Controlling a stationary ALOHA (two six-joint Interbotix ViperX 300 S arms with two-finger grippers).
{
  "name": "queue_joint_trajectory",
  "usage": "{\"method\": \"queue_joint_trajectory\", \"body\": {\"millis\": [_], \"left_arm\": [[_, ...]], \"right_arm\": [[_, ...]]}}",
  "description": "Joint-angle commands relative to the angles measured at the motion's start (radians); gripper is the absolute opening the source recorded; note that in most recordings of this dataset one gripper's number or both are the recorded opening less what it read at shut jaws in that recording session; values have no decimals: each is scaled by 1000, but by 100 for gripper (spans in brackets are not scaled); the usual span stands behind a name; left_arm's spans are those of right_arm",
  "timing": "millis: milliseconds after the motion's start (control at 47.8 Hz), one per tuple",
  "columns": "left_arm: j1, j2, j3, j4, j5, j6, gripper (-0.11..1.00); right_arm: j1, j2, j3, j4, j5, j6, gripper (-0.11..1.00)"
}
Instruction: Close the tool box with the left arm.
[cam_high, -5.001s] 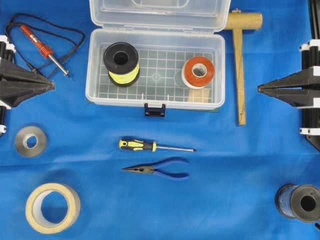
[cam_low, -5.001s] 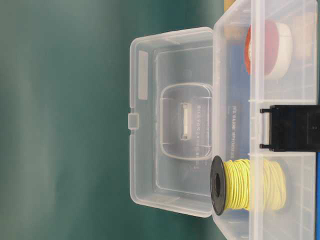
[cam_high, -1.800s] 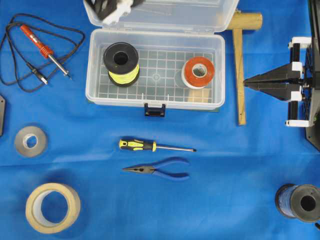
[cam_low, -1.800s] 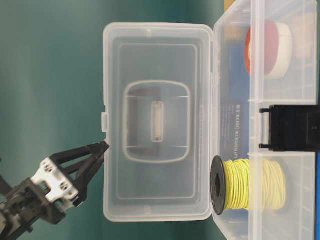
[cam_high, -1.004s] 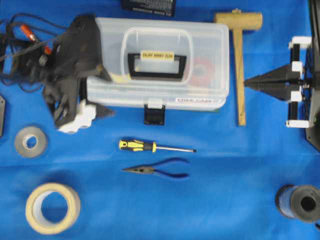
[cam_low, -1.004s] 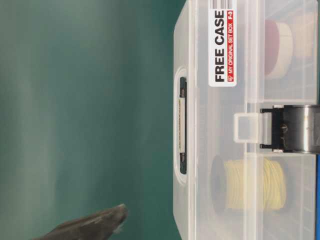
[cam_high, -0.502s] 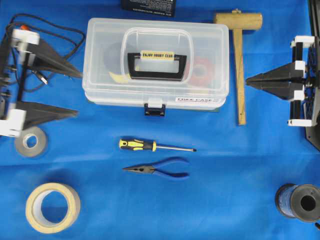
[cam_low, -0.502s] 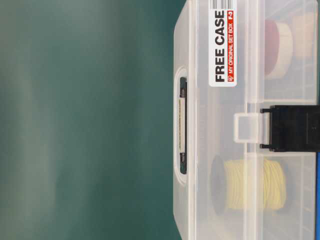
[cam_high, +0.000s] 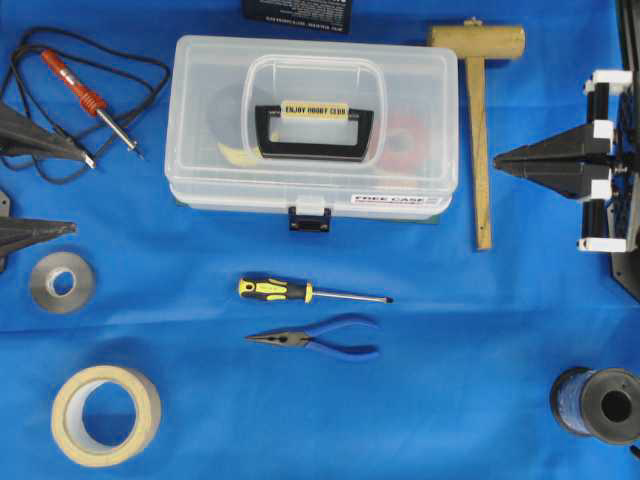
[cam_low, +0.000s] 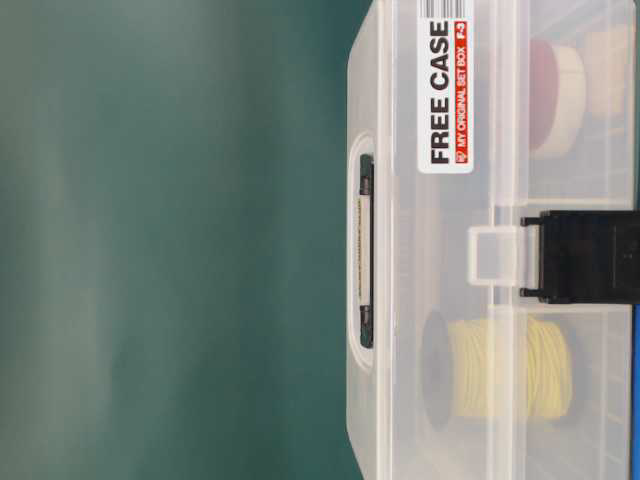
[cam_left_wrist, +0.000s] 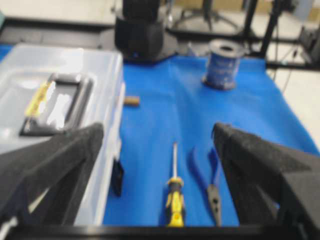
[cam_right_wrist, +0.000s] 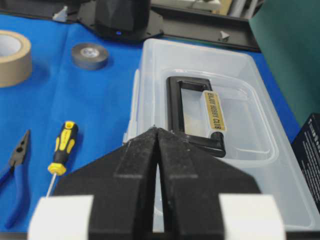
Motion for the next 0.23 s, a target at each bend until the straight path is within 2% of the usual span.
{"method": "queue_joint_trajectory", "body": {"millis": [0,209], "left_arm": [[0,-21,35,-3,-43,2,90],[-2,-31,86,-3,-48,6,90]], "right_arm": [[0,3,-28,0,-9,2,0],[0,3,-26,0,-9,2,0]]}}
